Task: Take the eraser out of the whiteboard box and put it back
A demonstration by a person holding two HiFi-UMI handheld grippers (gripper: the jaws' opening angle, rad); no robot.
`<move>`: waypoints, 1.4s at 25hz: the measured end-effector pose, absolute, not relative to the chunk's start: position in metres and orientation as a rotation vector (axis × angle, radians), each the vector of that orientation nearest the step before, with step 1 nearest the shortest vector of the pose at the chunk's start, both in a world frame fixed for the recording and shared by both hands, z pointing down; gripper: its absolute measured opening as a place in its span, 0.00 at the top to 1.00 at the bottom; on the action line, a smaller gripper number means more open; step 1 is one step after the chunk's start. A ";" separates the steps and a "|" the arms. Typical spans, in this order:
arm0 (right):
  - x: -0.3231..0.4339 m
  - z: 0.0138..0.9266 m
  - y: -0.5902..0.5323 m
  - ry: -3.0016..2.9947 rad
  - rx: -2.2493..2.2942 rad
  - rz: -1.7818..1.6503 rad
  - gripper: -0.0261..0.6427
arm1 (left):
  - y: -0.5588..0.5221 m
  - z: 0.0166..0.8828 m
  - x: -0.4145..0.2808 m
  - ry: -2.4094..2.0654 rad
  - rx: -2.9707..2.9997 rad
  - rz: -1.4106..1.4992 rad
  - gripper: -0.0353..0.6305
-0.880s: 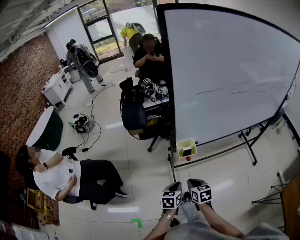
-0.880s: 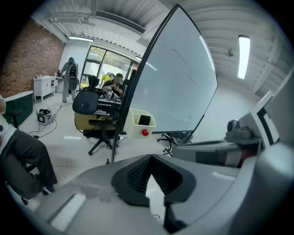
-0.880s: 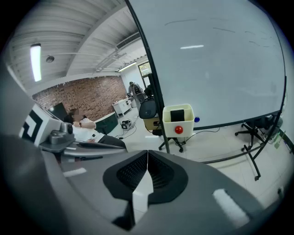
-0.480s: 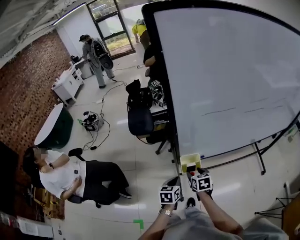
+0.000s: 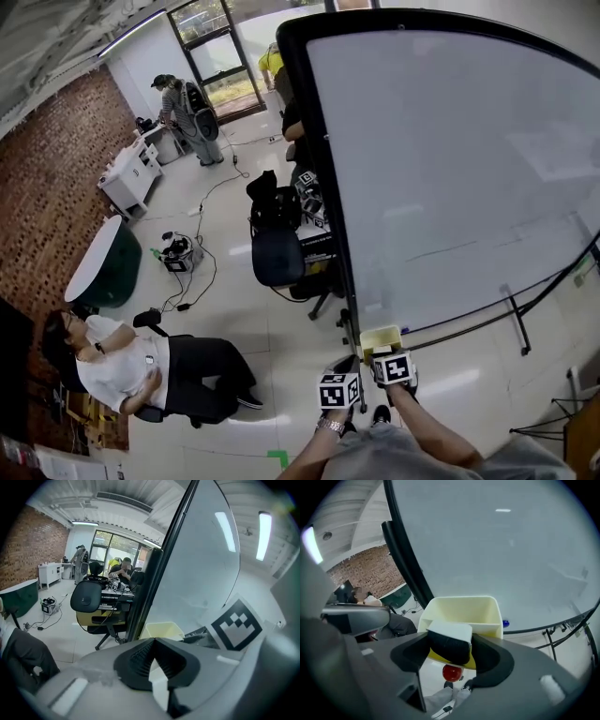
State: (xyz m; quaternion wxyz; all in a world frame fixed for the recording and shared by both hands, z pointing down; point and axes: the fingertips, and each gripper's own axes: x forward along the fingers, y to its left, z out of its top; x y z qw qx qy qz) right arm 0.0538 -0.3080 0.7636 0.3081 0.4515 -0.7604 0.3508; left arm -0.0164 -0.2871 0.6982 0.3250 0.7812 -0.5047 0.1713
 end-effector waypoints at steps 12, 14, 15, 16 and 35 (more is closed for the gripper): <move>0.060 0.632 -0.353 -2.265 1.262 0.764 0.55 | -0.312 0.692 -0.031 -1.315 2.072 0.383 0.94; 0.059 0.648 -0.357 -2.234 1.262 0.762 0.55 | -0.312 0.692 -0.034 -1.312 2.072 0.382 0.94; 0.058 0.657 -0.358 -2.224 1.266 0.765 0.55 | -0.311 0.693 -0.036 -1.312 2.071 0.382 0.94; 0.058 0.666 -0.358 -2.217 1.271 0.769 0.55 | -0.310 0.693 -0.039 -1.313 2.069 0.382 0.94; 0.083 0.714 -0.345 -2.063 1.444 0.736 0.67 | -0.290 0.701 -0.034 -1.258 2.083 0.395 0.94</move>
